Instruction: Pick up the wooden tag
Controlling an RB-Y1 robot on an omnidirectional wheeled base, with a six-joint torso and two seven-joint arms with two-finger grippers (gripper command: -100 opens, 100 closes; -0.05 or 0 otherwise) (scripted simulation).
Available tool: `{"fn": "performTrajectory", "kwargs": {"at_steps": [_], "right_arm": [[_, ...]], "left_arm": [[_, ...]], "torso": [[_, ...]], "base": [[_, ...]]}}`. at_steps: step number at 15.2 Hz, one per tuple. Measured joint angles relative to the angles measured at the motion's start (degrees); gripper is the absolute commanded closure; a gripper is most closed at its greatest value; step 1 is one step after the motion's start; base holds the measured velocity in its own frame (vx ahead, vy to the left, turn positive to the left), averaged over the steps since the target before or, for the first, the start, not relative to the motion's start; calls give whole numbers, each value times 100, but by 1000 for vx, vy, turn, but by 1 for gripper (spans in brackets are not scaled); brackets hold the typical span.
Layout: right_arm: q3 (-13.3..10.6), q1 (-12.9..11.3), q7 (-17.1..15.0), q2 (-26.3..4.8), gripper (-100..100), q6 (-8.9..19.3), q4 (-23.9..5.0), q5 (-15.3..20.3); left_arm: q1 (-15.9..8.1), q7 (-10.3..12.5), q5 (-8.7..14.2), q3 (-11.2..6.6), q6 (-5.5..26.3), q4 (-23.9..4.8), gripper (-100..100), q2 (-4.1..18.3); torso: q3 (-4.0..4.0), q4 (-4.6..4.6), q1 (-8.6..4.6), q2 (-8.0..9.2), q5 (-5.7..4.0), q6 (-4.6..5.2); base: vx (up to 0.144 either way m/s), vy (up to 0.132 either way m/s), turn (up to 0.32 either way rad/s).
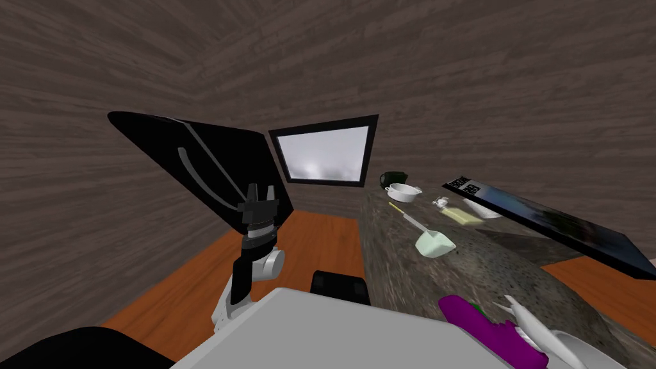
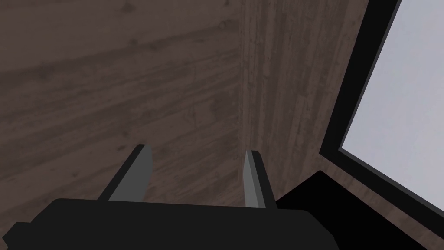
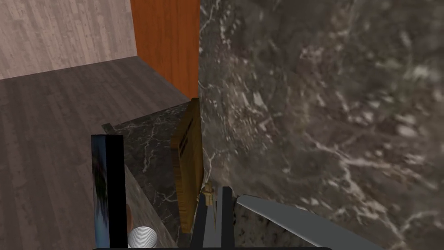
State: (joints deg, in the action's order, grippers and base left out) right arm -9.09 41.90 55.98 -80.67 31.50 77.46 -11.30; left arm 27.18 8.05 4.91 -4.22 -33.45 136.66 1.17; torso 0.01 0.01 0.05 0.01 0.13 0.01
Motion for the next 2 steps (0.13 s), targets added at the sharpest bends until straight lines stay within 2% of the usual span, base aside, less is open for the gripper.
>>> {"fn": "performTrajectory", "kwargs": {"at_steps": [2], "right_arm": [[8,-2,-2,-9,100,6,-8,1]], "left_arm": [[0,0,0,0,0,0,0,0]], "torso": [[-1,-2,1,0,-12,-1]], "base": [[0,0,0]]}}
